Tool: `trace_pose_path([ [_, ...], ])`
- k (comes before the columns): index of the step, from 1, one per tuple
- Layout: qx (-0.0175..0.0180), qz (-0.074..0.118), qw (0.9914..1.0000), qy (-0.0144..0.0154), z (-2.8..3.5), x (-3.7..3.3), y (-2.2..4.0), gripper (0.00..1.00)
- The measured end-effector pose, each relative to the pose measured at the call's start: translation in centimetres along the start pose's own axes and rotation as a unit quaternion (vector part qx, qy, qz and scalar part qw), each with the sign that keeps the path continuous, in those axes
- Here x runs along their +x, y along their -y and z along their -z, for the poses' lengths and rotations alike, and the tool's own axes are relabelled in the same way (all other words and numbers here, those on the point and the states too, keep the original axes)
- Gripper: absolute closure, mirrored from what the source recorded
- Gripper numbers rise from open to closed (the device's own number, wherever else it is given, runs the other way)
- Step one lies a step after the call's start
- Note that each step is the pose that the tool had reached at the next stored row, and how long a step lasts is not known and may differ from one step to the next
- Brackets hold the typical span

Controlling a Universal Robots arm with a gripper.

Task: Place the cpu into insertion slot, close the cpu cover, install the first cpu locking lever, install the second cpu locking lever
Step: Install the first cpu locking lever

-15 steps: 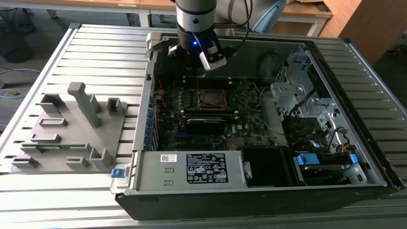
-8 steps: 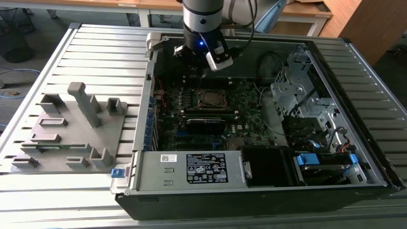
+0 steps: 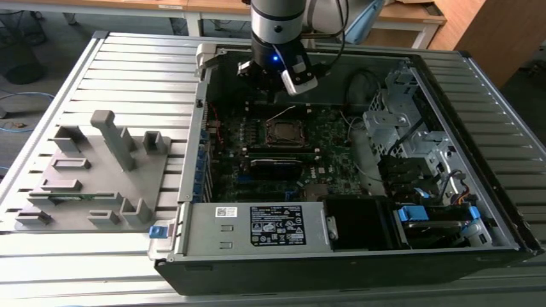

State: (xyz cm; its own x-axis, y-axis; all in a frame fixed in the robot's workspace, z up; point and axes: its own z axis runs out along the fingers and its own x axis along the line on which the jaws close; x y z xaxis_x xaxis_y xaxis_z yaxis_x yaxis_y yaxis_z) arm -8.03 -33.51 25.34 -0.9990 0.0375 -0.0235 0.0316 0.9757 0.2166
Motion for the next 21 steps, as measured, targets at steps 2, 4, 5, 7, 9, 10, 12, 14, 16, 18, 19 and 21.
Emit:
trace_pose_path([
  [2,-0.0001,0.0,1.0,0.0001,-0.07,-0.01,0.0,0.89],
  [4,0.0005,0.0,1.0,0.0,-0.19,0.0,0.04,0.89],
  [5,0.0023,0.0,1.0,0.0001,-0.26,0.0,0.06,0.89],
  [7,0.0117,0.0,0.99993,0.0004,-0.37,0.0,0.07,0.89],
  [9,0.0251,0.001,0.99969,0.0008,-0.43,0.01,0.06,0.89],
  [10,0.0268,0.001,0.99964,0.001,-0.51,0.01,0.08,0.89],
  [12,0.0269,0.001,0.99964,0.001,-0.68,0.01,0.11,0.89],
  [14,0.0269,0.001,0.99964,0.0009,-0.87,0.01,0.16,0.89],
  [16,0.0269,0.001,0.99964,0.001,-1.05,-0.03,0.19,0.89],
  [18,0.027,0.001,0.99964,0.0009,-1.13,-0.21,0.19,0.89],
  [19,0.0269,0.001,0.99964,0.0009,-1.17,-0.32,0.19,0.89],
  [21,0.027,0.001,0.99964,0.0009,-1.22,-0.56,0.18,0.89],
])
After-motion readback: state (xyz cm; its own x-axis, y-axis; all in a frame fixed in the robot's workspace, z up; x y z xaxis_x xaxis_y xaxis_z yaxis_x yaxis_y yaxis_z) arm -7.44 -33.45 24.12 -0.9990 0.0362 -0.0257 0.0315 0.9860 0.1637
